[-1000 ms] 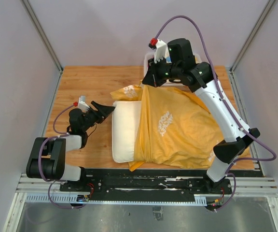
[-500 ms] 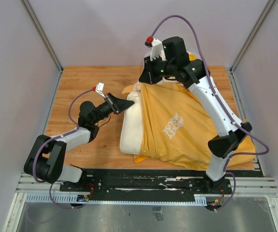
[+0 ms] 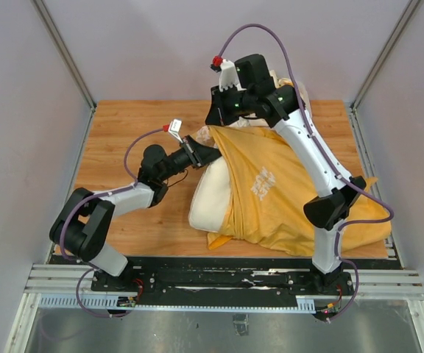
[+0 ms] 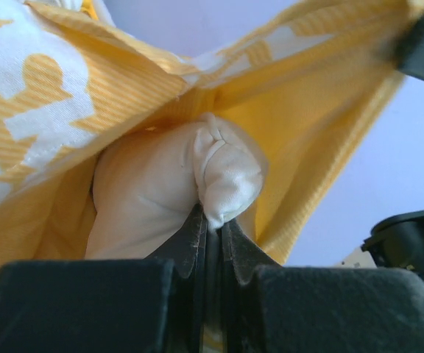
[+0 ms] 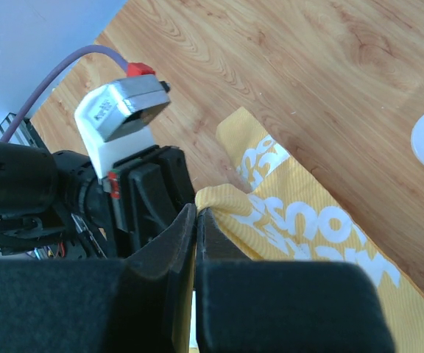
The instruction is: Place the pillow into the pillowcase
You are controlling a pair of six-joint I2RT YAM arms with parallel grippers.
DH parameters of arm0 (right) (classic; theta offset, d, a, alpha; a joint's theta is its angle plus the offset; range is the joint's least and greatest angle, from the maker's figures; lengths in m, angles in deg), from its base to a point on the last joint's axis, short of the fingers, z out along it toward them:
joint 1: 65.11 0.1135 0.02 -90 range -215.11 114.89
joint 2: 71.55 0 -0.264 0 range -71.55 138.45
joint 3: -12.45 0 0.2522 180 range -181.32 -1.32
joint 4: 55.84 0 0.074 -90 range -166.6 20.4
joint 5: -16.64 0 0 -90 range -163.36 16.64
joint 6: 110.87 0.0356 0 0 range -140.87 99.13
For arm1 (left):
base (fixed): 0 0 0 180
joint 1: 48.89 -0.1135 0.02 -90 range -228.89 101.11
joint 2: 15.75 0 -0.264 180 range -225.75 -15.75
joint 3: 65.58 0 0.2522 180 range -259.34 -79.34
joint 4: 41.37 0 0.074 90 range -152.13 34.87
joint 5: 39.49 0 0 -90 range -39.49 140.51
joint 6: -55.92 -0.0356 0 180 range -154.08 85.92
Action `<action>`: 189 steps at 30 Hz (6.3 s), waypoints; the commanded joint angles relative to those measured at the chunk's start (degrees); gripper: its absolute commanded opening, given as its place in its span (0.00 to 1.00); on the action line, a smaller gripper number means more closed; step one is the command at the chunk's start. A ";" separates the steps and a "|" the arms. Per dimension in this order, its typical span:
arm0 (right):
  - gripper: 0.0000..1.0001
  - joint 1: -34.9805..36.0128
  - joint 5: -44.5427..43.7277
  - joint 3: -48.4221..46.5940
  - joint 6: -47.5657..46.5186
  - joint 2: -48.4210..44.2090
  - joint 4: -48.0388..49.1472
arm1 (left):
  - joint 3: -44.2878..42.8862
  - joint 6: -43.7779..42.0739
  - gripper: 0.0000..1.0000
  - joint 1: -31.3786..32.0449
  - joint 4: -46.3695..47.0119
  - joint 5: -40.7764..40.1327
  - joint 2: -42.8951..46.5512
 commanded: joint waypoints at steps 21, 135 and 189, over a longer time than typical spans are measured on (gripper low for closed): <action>0.01 0.72 1.92 5.80 1.68 -4.92 9.96 | 0.32 -8.71 0.56 1.69 -11.18 -1.33 -4.41; 0.01 30.72 -29.24 31.47 4.89 -21.41 -12.05 | 10.60 3.49 0.00 20.42 -27.48 -25.96 24.79; 0.01 19.86 -27.52 49.27 3.64 -31.38 -1.33 | 22.04 9.03 0.70 11.96 -40.44 -17.75 18.22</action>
